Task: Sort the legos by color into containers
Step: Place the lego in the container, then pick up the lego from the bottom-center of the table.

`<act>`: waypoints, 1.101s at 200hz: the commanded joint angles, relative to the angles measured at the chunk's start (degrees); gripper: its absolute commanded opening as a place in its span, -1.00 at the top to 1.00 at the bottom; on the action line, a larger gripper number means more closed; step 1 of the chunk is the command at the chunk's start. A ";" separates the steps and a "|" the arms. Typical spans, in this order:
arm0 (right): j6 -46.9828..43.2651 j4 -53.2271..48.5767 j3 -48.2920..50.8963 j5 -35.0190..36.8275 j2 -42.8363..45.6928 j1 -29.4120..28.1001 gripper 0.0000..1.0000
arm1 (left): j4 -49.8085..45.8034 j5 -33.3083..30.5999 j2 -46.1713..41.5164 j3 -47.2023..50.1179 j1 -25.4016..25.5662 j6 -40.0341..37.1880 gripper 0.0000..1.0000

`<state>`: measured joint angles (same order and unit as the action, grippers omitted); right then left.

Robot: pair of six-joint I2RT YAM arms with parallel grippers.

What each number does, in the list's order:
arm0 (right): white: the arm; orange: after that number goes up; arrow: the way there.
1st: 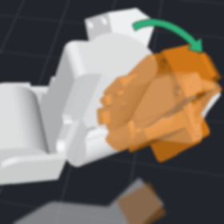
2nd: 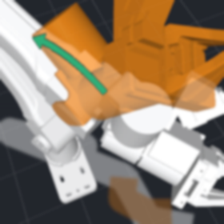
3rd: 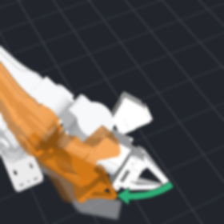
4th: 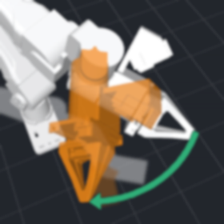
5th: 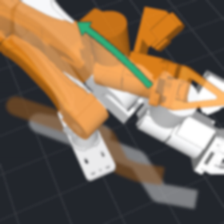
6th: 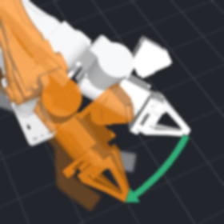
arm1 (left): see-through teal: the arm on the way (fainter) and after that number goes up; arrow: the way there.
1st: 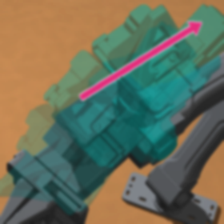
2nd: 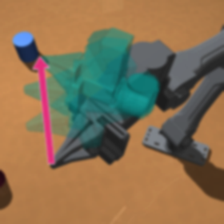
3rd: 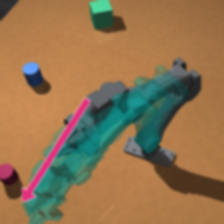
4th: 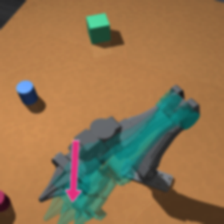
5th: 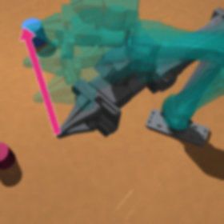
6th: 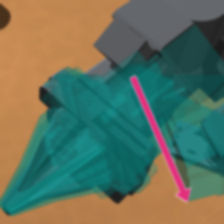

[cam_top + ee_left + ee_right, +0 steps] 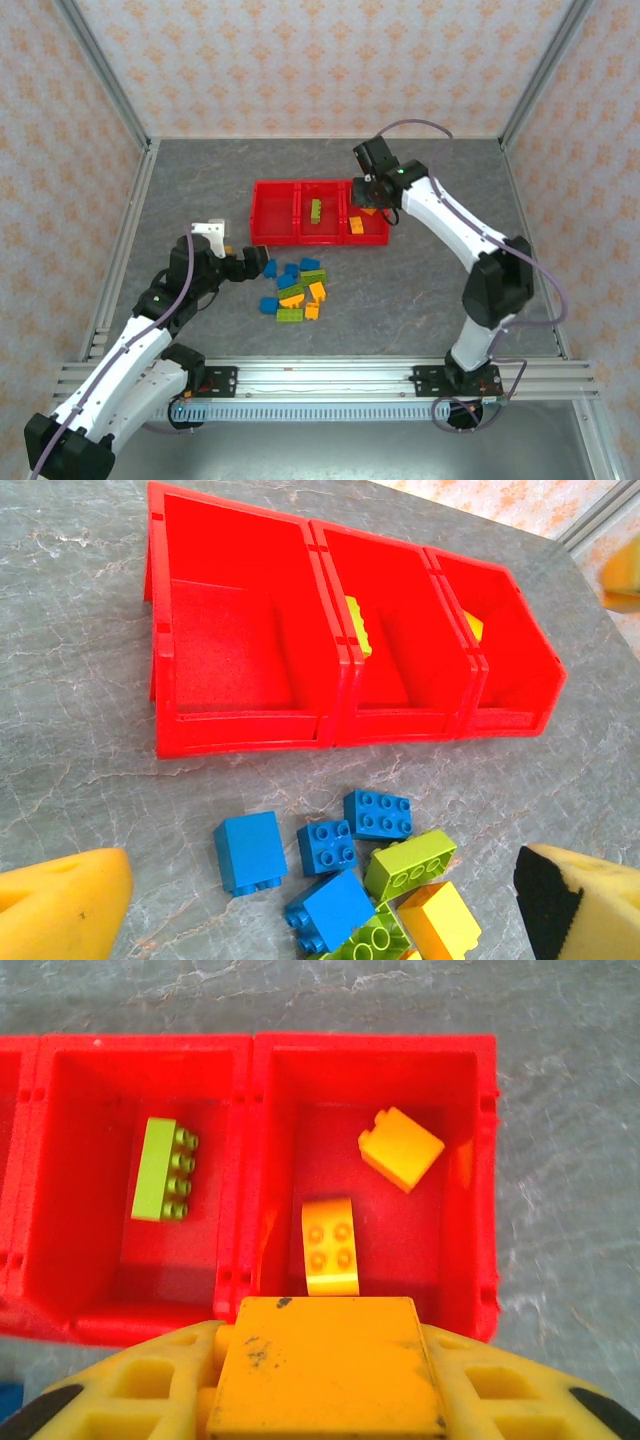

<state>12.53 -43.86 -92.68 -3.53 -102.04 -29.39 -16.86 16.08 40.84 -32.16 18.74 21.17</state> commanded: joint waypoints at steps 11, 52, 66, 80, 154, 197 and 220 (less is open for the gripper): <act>-1.58 2.77 -6.48 -4.29 -8.83 2.75 0.48 | 1.46 0.19 -1.20 0.17 0.77 0.53 -0.98; -0.68 2.19 -13.31 -6.73 -17.11 5.77 0.45 | 1.57 0.32 -1.46 0.17 1.16 0.45 -0.98; -0.46 2.27 -14.05 -7.19 -18.15 6.33 0.40 | 1.66 0.37 -1.55 0.26 1.21 0.44 -0.98; -0.12 2.48 -14.10 -7.44 -18.74 6.53 0.29 | 1.74 0.39 -1.64 0.26 1.14 0.45 -0.98; 1.26 1.71 -14.79 -9.12 -18.49 6.69 -0.58 | 1.75 0.35 -1.64 0.31 1.36 0.52 -0.98; 2.91 1.01 -10.59 -10.63 -11.42 6.51 -0.76 | 1.83 0.18 -1.58 0.35 1.54 0.40 -0.98; 3.85 1.22 -4.85 -10.54 -4.98 5.37 -0.80 | 1.79 0.17 -1.46 0.35 1.65 0.45 -0.98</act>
<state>15.00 -41.36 -101.62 -13.91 -116.40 -22.85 -16.45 16.10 40.10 -32.16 19.90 21.17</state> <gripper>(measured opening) 0.891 0.992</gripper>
